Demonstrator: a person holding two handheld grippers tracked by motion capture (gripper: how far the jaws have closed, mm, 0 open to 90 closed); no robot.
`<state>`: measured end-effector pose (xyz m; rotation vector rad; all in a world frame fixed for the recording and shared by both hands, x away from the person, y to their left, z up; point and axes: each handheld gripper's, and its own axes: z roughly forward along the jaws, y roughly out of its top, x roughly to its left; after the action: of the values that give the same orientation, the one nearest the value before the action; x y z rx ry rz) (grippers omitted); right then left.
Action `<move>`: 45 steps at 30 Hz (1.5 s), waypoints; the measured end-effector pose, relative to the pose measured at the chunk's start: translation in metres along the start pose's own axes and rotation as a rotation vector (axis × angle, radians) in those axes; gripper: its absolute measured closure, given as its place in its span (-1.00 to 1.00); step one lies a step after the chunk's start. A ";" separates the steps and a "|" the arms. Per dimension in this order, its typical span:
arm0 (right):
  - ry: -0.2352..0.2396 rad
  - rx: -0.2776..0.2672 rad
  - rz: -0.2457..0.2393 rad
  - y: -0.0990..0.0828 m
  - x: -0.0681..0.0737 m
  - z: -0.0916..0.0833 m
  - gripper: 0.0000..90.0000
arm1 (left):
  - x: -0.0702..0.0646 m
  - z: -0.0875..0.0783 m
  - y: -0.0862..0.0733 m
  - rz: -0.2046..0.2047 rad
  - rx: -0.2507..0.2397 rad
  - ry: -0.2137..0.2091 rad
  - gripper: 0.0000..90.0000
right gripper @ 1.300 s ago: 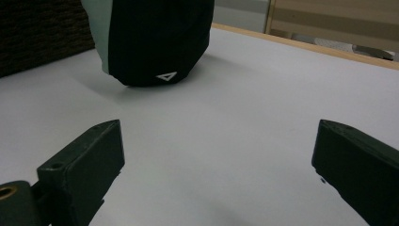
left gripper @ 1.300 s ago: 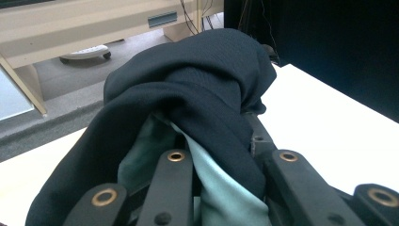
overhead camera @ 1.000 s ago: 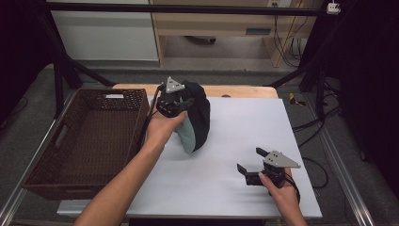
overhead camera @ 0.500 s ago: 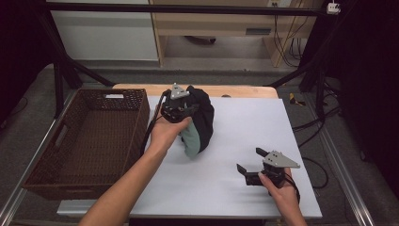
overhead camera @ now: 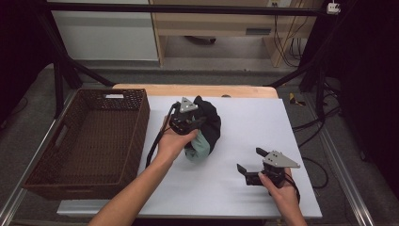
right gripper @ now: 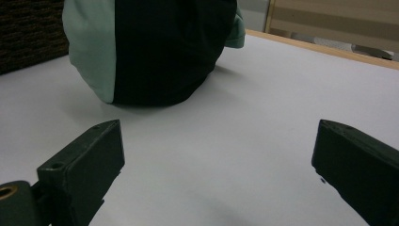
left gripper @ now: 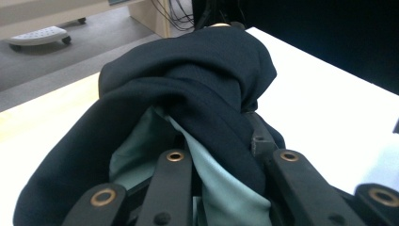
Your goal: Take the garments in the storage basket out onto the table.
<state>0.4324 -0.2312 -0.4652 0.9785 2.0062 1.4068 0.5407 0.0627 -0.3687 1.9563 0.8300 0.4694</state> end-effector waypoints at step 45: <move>-0.210 0.101 0.069 -0.008 -0.019 -0.004 -0.90 | -0.090 -0.015 -0.080 0.107 -0.079 -0.199 -0.08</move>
<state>0.4389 -0.2501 -0.4713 1.1972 1.9180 1.1919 0.4403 0.0346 -0.4298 1.9438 0.5748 0.3575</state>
